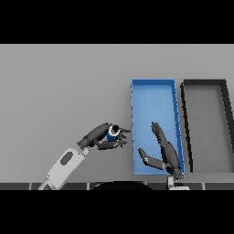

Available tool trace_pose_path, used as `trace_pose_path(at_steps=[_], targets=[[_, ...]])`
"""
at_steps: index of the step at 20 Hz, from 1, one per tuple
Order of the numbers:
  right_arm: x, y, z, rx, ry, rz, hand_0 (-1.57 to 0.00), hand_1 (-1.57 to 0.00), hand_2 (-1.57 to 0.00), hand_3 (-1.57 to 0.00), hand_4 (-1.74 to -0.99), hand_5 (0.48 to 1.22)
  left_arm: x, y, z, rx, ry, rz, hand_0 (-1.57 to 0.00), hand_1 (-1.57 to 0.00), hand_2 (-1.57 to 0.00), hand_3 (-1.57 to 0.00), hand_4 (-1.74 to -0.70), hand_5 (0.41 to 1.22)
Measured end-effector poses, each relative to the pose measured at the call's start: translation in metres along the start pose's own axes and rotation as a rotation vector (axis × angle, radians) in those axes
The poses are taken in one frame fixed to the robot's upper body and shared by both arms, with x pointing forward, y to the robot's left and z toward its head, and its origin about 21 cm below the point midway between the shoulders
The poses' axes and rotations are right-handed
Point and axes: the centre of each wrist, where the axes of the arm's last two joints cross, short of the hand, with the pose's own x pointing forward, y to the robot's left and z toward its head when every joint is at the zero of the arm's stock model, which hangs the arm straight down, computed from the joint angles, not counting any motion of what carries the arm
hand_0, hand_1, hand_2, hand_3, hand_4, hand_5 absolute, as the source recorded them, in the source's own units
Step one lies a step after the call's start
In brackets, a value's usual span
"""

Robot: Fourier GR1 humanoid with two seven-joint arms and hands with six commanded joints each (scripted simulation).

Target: Pick up the blue pipe and place it into the blue bin.

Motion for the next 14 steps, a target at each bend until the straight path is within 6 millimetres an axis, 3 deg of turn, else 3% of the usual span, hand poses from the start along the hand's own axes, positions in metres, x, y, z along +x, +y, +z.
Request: trace_pose_path(at_steps=[8, 12, 14], targets=[[0.062, 0.022, -0.049, 0.307, -0.095, 0.090, 0.00, 0.00, 0.00, 0.00, -1.303, 0.532, 0.002, 0.001, -0.005, -0.004, 0.008, -0.024, -1.57, -1.57, -1.57, -1.44, -1.73, 1.221], [0.072, 0.034, -0.072, 0.429, -0.103, 0.138, 0.00, 0.00, 0.00, 0.00, -1.270, 0.530, 0.001, -0.001, -0.006, -0.014, -0.003, -0.014, -1.57, -1.57, -1.57, -1.45, -1.73, 1.221], [0.086, 0.041, -0.082, 0.466, -0.165, 0.131, 0.00, 0.00, 0.00, 0.00, -1.251, 0.535, -0.002, 0.004, -0.008, -0.019, -0.006, -0.002, -1.57, -1.57, -1.57, -1.48, -1.73, 1.221]])
